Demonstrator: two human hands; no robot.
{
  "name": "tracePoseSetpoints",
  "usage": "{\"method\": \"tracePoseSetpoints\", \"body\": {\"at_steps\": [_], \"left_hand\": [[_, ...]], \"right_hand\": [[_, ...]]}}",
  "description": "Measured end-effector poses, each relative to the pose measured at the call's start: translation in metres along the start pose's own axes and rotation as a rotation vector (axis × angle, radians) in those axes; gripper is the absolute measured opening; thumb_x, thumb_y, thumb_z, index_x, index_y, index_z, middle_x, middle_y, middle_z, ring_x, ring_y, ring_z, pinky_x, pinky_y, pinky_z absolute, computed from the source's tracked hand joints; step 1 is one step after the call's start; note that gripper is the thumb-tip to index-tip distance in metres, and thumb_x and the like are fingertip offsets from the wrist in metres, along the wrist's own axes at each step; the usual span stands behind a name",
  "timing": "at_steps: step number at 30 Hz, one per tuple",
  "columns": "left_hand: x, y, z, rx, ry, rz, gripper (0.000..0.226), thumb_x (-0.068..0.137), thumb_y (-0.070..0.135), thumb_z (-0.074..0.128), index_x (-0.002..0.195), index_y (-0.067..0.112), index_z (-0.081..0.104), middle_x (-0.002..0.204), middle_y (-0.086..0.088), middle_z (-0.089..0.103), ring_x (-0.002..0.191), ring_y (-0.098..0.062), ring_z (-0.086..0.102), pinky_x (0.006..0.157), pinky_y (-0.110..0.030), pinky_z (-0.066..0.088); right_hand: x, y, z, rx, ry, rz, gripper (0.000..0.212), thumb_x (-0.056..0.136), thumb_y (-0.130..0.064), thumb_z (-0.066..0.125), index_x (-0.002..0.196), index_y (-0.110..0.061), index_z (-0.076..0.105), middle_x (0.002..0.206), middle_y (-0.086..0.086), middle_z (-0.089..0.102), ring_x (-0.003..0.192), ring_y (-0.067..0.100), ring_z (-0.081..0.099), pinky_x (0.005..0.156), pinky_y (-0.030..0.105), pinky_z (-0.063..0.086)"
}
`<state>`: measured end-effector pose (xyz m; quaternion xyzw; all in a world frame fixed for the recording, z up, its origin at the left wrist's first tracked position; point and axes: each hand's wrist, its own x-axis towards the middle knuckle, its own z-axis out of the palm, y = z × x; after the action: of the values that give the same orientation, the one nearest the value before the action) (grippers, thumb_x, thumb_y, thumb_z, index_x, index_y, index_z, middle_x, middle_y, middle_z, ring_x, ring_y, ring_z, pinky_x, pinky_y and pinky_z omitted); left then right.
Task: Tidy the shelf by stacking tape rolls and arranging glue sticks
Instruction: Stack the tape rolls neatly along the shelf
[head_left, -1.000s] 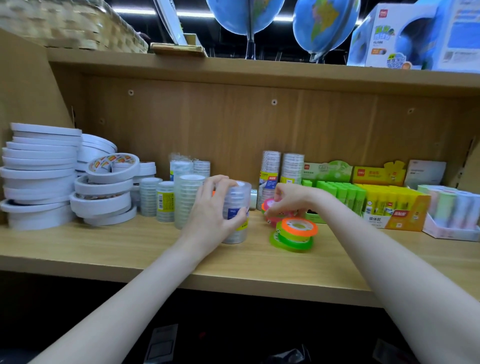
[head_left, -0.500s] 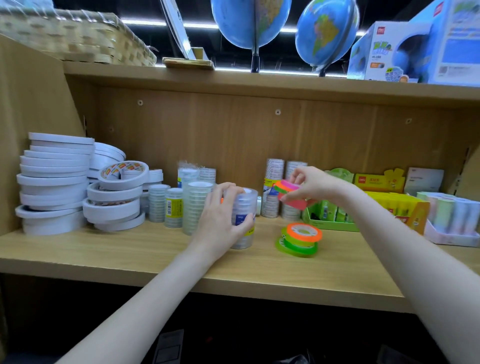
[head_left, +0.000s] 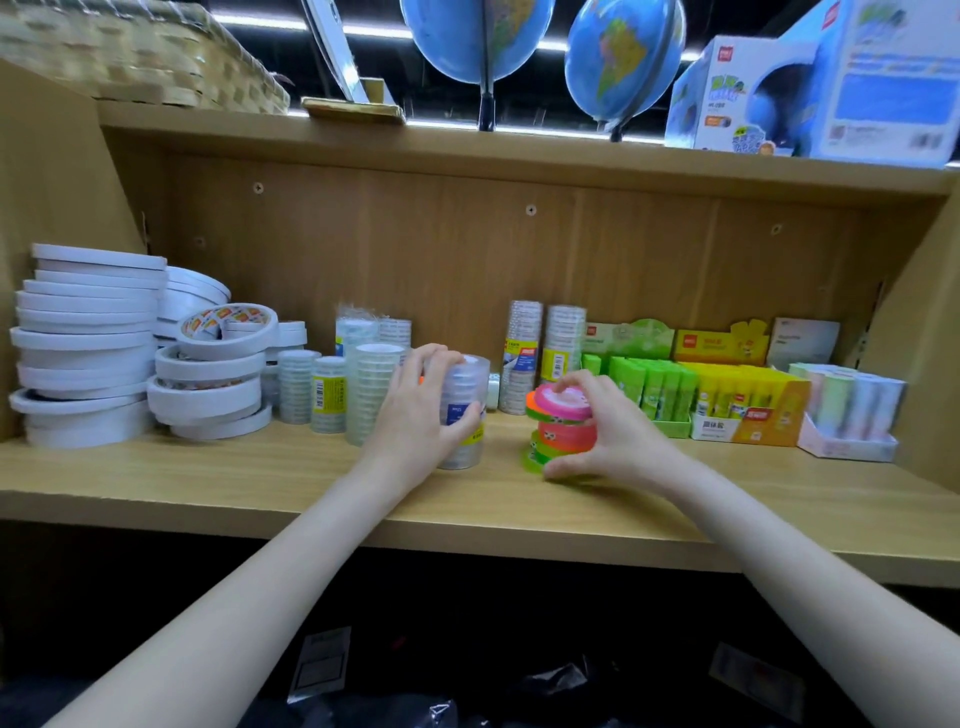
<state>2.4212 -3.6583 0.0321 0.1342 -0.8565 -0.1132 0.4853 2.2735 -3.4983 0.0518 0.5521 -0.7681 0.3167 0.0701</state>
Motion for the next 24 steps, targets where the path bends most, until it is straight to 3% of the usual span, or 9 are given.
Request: {"method": "tracePoseSetpoints", "body": {"at_steps": [2,5,10,13,15,20,24], "left_hand": [[0.000,0.000,0.000,0.010,0.003,-0.002,0.042,0.084,0.022,0.063,0.121,0.011,0.049,0.127,-0.007,0.042,0.121,-0.022,0.041,0.100,-0.022,0.026],[-0.001,0.002,-0.002,0.012,-0.012,0.003,0.045,0.084,0.029,0.060,0.124,0.013,0.047,0.128,-0.006,0.042,0.121,-0.022,0.040,0.102,-0.026,0.030],[-0.003,0.004,-0.006,0.062,0.032,0.007,0.066,0.079,0.050,0.043,0.135,0.014,0.039,0.141,-0.010,0.034,0.129,-0.025,0.033,0.105,-0.029,0.022],[-0.006,0.007,-0.009,0.130,0.042,0.063,0.060,0.082,0.043,0.041,0.129,0.007,0.044,0.136,-0.013,0.040,0.126,-0.026,0.036,0.104,-0.029,0.025],[-0.007,0.008,-0.009,0.166,0.013,0.071,0.050,0.085,0.028,0.052,0.128,0.005,0.045,0.135,-0.014,0.041,0.125,-0.028,0.037,0.104,-0.031,0.028],[-0.008,0.009,-0.008,0.198,0.012,0.081,0.047,0.083,0.014,0.060,0.126,0.003,0.047,0.130,-0.013,0.047,0.121,-0.027,0.040,0.103,-0.032,0.031],[-0.009,0.010,-0.009,0.240,0.033,0.097,0.046,0.084,0.026,0.045,0.125,0.006,0.048,0.131,-0.013,0.046,0.122,-0.028,0.042,0.102,-0.032,0.031]], "right_hand": [[0.005,-0.001,0.011,-0.036,0.096,-0.012,0.078,0.059,-0.030,0.086,0.121,-0.023,0.041,0.114,-0.003,0.036,0.101,0.012,0.045,0.082,0.017,0.034],[0.015,-0.003,0.022,-0.082,0.151,0.007,0.075,0.060,-0.033,0.085,0.119,-0.020,0.041,0.114,0.001,0.037,0.101,0.021,0.051,0.090,0.033,0.044],[0.027,-0.005,-0.004,0.074,-0.060,0.107,0.054,0.072,-0.041,0.075,0.116,-0.021,0.050,0.112,0.000,0.045,0.101,0.015,0.050,0.087,0.026,0.042],[0.029,-0.003,-0.018,0.226,-0.056,0.121,0.030,0.083,-0.034,0.067,0.109,-0.020,0.062,0.114,0.002,0.057,0.107,0.017,0.053,0.082,0.028,0.043],[0.029,-0.002,-0.021,0.254,-0.070,0.116,0.023,0.084,-0.027,0.067,0.105,-0.021,0.063,0.115,0.002,0.058,0.106,0.016,0.052,0.076,0.025,0.042],[0.036,-0.004,-0.016,0.251,-0.120,0.123,0.033,0.076,-0.024,0.075,0.104,-0.021,0.057,0.104,-0.002,0.052,0.085,0.010,0.049,0.067,0.022,0.043],[0.039,-0.002,-0.011,0.339,-0.019,0.155,0.035,0.072,-0.021,0.078,0.100,-0.019,0.058,0.106,0.005,0.054,0.090,0.016,0.053,0.071,0.027,0.047]]}}
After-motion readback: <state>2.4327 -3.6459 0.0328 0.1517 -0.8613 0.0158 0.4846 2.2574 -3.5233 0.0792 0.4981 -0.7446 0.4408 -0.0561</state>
